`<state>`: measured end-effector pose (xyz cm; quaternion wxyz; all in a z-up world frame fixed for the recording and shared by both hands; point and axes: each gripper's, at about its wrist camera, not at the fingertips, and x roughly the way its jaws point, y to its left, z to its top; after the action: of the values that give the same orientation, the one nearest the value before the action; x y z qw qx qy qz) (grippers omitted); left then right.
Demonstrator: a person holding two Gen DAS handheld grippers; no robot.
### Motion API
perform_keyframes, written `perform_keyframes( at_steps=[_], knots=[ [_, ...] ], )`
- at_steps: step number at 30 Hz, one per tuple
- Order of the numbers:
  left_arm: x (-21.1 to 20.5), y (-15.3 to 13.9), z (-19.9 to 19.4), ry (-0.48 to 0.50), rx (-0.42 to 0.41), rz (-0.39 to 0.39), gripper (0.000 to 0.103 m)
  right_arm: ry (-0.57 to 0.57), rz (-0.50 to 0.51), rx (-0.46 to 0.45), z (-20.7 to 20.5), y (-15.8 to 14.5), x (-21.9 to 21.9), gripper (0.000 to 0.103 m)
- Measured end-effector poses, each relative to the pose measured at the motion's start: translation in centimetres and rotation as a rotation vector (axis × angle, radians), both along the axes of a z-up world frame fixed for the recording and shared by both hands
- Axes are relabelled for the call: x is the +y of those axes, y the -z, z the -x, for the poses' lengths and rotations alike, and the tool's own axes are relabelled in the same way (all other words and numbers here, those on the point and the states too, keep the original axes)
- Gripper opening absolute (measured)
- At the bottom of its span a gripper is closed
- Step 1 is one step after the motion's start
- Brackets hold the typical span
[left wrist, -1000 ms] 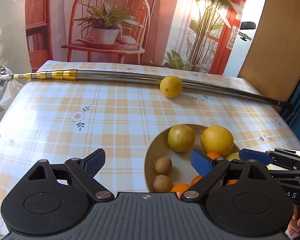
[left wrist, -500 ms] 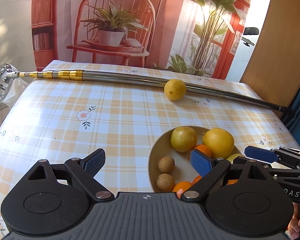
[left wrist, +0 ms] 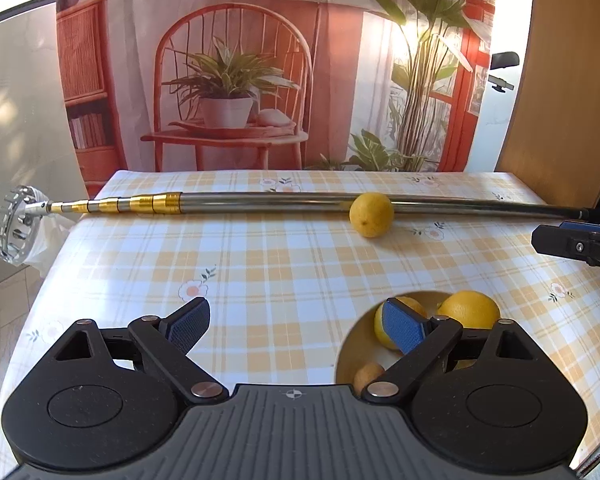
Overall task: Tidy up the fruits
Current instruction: 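Lift both open grippers away from the plate, then lower the right gripper onto the last large yellow lemon and close on it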
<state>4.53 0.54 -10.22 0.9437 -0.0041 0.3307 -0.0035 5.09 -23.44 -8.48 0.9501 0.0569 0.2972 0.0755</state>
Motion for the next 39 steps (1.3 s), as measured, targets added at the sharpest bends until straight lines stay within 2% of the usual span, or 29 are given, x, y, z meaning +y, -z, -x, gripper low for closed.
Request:
perform_keyframes(
  at_steps=[5, 12, 15, 20, 24, 31, 36, 39],
  knots=[
    [0.3, -1.6, -1.4, -0.019, -0.02, -0.023, 0.096, 0.034, -0.01, -0.007, -2.2, -0.6, -0.9, 0.103],
    [1.4, -2.1, -3.2, -0.048, -0.029, 0.043, 0.097, 0.027, 0.027, 0.003, -4.3, 0.1, -0.8, 0.103],
    [1.5, -1.8, -4.0, -0.072, -0.027, 0.033, 0.097, 0.013, 0.028, 0.006, -4.9, 0.6, -0.6, 0.103],
    [1.9, -1.4, -4.8, -0.082, -0.037, 0.051, 0.097, -0.018, 0.041, 0.02, -6.2, 1.5, 0.0, 0.103],
    [2.6, -1.1, -5.6, -0.099, -0.047, 0.092, 0.097, -0.079, 0.083, -0.009, -7.3, 2.4, 1.1, 0.103],
    [2.5, -1.0, -7.5, -0.095, -0.071, 0.052, 0.097, -0.185, 0.085, -0.033, -10.4, 3.6, 2.5, 0.103],
    [2.5, -1.0, -8.5, -0.058, -0.109, 0.052, 0.097, -0.213, 0.12, 0.006, -13.0, 5.1, 3.8, 0.102],
    [2.3, -0.7, -9.1, -0.033, -0.125, 0.049, 0.097, -0.236, 0.106, 0.068, -14.5, 6.6, 4.5, 0.102]
  ],
)
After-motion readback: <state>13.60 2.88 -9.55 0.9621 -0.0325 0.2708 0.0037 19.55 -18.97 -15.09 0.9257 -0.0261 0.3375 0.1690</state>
